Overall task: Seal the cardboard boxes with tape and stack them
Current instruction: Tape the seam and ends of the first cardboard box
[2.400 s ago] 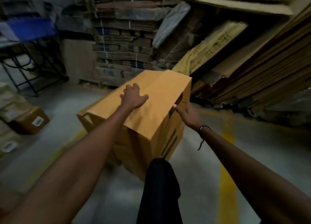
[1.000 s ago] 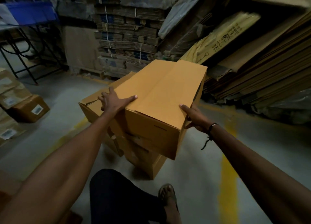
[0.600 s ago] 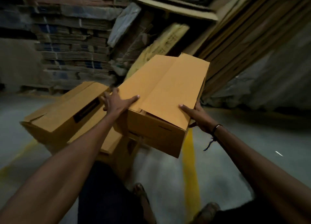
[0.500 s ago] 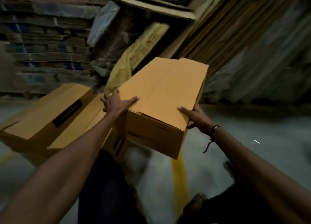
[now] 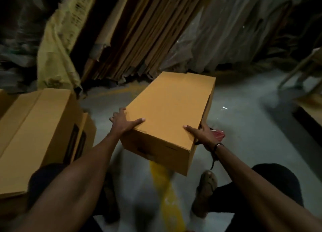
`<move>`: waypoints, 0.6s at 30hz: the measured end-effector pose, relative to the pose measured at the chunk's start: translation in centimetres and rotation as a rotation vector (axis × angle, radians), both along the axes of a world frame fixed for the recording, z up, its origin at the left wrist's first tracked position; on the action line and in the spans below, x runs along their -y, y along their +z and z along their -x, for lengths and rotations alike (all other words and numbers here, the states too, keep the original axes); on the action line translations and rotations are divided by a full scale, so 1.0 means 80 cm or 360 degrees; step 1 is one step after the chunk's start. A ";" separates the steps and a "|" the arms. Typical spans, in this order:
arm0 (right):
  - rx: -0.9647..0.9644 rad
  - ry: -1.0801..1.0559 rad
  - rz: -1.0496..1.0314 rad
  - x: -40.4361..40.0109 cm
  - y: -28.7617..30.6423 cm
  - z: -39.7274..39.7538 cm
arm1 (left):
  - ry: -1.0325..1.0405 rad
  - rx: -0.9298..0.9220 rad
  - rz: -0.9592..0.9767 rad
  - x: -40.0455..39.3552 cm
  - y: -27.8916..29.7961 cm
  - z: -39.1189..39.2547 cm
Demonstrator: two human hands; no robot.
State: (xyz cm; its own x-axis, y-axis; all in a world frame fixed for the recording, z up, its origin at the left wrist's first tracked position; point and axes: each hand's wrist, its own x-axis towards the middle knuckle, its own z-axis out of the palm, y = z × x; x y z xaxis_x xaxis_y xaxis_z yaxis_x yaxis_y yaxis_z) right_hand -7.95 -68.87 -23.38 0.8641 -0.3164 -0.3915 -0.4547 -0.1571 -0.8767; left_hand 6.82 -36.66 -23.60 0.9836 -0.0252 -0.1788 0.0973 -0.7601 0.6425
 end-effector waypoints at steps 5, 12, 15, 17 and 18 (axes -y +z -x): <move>0.0015 -0.0108 -0.0223 0.006 -0.120 -0.029 | 0.0007 0.0002 0.0018 0.023 -0.091 -0.043; -0.0053 -0.0143 -0.0293 -0.021 -0.263 -0.029 | -0.0045 -0.0121 -0.0142 0.020 -0.211 -0.066; -0.0072 -0.0162 -0.0295 -0.043 -0.302 -0.016 | -0.0041 -0.0213 -0.0200 0.010 -0.253 -0.065; -0.0080 -0.0189 -0.0258 -0.051 -0.316 -0.009 | -0.0029 -0.0212 -0.0160 0.002 -0.272 -0.059; -0.0076 -0.0186 -0.0236 -0.052 -0.318 -0.010 | -0.0028 -0.0194 -0.0147 -0.002 -0.279 -0.056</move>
